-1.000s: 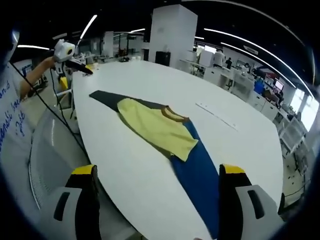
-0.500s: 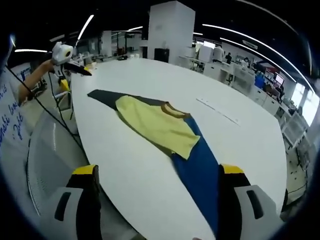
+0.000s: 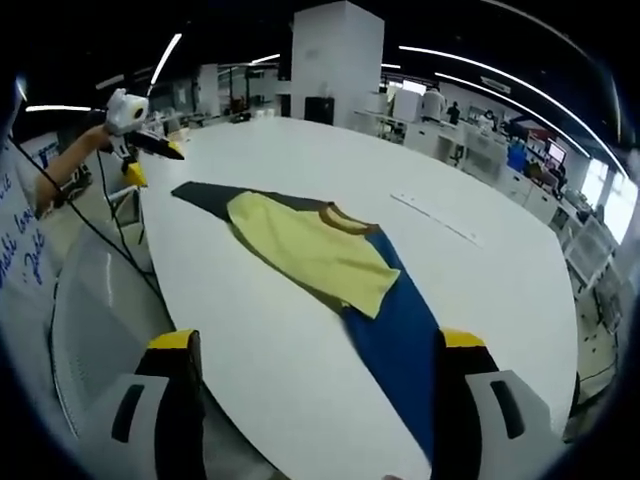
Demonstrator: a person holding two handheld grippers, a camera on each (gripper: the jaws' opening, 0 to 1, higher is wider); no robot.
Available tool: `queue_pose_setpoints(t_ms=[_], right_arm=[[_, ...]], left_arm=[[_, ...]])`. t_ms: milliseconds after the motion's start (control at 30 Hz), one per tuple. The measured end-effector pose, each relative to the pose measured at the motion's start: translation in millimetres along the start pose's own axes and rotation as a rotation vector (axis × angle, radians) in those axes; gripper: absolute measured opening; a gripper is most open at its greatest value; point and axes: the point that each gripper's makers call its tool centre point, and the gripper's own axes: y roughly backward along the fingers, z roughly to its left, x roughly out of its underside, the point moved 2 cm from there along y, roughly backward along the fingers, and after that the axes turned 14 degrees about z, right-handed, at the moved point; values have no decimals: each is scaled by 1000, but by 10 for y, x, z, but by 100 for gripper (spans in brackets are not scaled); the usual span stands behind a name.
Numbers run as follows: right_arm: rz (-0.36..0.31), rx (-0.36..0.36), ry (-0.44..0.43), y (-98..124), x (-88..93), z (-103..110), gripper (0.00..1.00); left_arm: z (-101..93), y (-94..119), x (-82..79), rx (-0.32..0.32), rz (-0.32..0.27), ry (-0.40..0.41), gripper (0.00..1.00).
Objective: Fold the garment on the visible template until the final outline fits inside the template.
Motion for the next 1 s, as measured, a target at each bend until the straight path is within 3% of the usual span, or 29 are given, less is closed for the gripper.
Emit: queue_pose_setpoints(t_ms=[533,867,1000], right_arm=[[3,-18,6,-63,-8,58,93],[-1,-23,2,-73,-3,91,92],[-1,-26,2,-64,4,97,92]], left_arm=[[114,-287,-83,16,25,19,62],[184,-468,-89,43,34,30,46],[157,-532,-80,32,61,11,46]])
